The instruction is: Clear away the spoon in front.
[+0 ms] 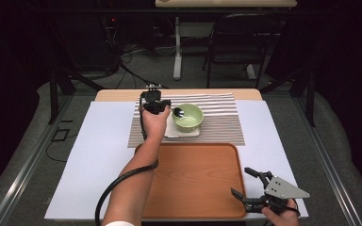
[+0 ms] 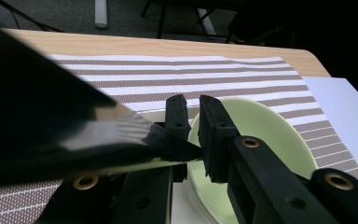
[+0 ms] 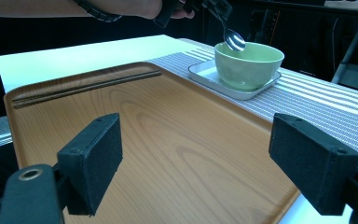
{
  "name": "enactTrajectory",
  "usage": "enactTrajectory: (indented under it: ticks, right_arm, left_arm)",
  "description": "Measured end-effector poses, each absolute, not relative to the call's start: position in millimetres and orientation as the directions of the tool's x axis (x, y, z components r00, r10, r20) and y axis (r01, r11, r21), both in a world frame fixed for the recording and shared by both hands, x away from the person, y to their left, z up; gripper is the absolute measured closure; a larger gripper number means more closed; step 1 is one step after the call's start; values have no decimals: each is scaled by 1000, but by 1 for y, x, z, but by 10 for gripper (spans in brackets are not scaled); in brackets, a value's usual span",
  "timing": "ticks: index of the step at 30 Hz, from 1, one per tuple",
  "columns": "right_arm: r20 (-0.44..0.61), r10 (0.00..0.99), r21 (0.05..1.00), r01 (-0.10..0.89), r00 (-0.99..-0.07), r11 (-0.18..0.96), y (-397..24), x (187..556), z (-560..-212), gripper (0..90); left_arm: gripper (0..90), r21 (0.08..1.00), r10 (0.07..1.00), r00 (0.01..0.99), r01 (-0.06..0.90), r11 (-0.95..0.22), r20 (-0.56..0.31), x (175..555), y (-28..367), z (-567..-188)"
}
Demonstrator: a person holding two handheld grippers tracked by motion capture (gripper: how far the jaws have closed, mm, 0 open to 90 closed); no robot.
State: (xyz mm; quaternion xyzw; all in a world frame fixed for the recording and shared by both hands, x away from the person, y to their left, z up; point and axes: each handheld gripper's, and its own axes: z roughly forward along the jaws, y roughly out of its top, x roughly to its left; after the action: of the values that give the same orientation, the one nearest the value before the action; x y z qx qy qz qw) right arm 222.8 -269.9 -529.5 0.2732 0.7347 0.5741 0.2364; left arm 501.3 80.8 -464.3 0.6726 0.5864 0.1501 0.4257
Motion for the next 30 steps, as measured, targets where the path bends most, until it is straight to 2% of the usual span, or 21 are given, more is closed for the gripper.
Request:
enactTrajectory:
  ticks: [30]
  right_arm:
    - [-41, 676, 971, 129, -736, 199, -270, 223, -530, 167]
  left_arm:
    - [825, 774, 882, 378, 633, -23, -283, 481, 90, -442]
